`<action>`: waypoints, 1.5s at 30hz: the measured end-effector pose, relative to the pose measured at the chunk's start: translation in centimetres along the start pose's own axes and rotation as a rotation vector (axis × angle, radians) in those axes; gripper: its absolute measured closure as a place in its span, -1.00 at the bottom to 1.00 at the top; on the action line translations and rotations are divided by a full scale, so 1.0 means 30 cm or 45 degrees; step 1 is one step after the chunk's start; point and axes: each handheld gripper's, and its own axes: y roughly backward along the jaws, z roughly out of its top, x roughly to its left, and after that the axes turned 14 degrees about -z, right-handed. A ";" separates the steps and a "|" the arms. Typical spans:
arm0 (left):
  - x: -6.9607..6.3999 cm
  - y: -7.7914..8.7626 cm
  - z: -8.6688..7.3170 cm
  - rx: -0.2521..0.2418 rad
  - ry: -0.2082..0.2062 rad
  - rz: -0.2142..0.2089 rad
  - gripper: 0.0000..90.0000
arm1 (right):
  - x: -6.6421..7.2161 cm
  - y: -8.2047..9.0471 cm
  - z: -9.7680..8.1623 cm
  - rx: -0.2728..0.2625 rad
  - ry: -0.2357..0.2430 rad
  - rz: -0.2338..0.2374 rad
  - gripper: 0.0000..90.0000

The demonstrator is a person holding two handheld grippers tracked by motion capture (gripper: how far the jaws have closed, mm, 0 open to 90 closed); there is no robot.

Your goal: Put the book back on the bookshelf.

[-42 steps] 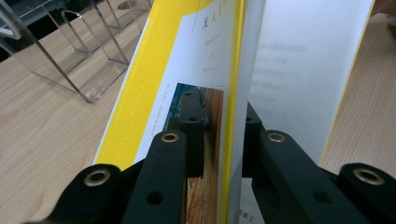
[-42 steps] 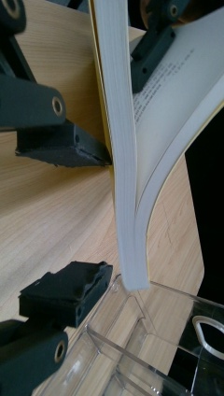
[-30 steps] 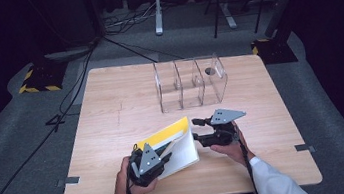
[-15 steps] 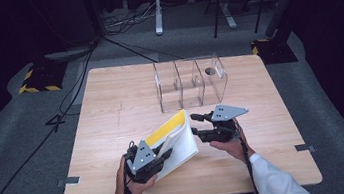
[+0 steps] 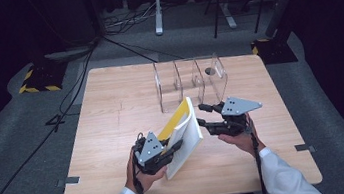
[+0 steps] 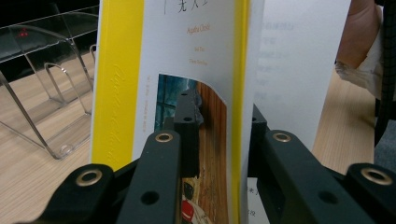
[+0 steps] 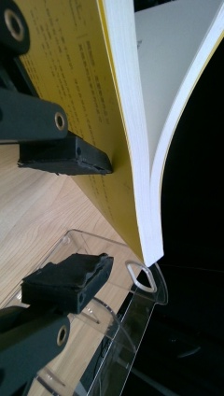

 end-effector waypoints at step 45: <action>0.071 -0.137 0.028 -0.086 0.075 -0.101 0.64 | -0.047 0.024 0.032 0.038 0.045 -0.072 0.04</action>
